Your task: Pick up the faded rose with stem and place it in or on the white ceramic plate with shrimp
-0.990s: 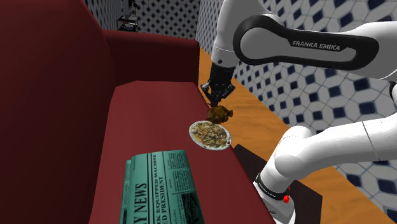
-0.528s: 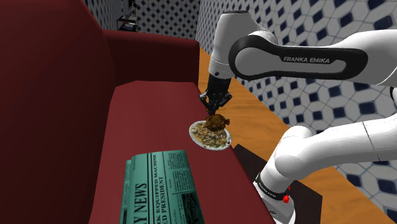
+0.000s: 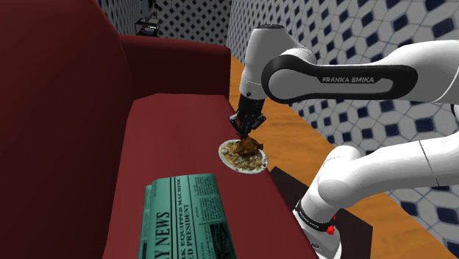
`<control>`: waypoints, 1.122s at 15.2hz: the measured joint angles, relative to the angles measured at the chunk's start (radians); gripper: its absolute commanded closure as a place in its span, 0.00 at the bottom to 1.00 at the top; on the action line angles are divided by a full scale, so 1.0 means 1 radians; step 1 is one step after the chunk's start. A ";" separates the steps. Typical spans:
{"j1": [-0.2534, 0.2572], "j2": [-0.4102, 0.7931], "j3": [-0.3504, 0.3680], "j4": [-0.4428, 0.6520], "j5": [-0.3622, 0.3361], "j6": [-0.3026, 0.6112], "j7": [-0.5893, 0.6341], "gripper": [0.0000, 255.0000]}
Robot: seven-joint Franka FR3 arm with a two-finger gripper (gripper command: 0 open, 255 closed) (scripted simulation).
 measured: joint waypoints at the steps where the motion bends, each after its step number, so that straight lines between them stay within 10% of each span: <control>1: 0.000 0.000 0.000 0.000 0.000 0.001 0.000 1.00; 3: 0.000 0.000 0.000 -0.001 0.000 0.002 0.000 1.00; 4: 0.000 0.000 0.000 -0.001 0.000 0.001 0.000 0.00; 17: -0.004 0.004 -0.009 0.124 -0.009 -0.123 0.001 0.00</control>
